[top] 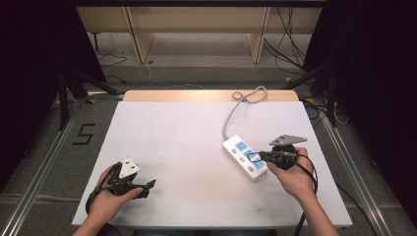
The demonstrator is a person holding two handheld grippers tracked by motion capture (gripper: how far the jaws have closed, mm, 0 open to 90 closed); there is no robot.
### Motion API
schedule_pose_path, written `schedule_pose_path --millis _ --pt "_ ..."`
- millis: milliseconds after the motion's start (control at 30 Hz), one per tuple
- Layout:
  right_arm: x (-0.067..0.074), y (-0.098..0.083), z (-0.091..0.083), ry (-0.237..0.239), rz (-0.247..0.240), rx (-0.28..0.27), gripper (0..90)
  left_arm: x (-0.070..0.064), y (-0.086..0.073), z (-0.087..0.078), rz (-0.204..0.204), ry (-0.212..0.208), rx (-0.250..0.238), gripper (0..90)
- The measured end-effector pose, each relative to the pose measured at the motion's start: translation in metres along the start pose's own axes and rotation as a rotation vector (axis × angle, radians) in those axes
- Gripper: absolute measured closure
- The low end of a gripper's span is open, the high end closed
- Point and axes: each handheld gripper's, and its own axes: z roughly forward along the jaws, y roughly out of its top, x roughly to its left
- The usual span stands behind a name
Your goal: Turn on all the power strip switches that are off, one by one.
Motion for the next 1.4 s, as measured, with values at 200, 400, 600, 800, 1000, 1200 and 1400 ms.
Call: schedule_pose_path --millis 200,400,600,800,1000,1200,1400 --pt "0.001 0.007 0.006 0.008 -0.012 0.025 90.0 0.0 0.0 0.0 0.0 0.0 0.0 16.7" --pt "0.001 0.015 0.013 0.018 -0.021 0.048 90.0 0.0 0.0 0.0 0.0 0.0 0.0 16.9" --pt "0.002 0.022 0.02 0.025 -0.03 0.071 90.0 0.0 0.0 0.0 0.0 -0.001 -0.001 17.1" --pt "0.004 0.034 0.028 0.031 -0.041 0.094 90.0 0.0 0.0 0.0 0.001 -0.002 0.0 17.3" --pt "0.008 0.048 0.039 0.041 -0.061 0.119 90.0 0.0 0.0 0.0 0.0 -0.002 -0.003 17.4" --pt "0.011 0.055 0.048 0.05 -0.068 0.137 90.0 0.0 0.0 0.0 0.0 -0.002 -0.003 17.5" --pt "0.015 0.062 0.056 0.057 -0.08 0.156 90.0 0.0 0.0 0.0 0.0 -0.002 -0.003 17.6"
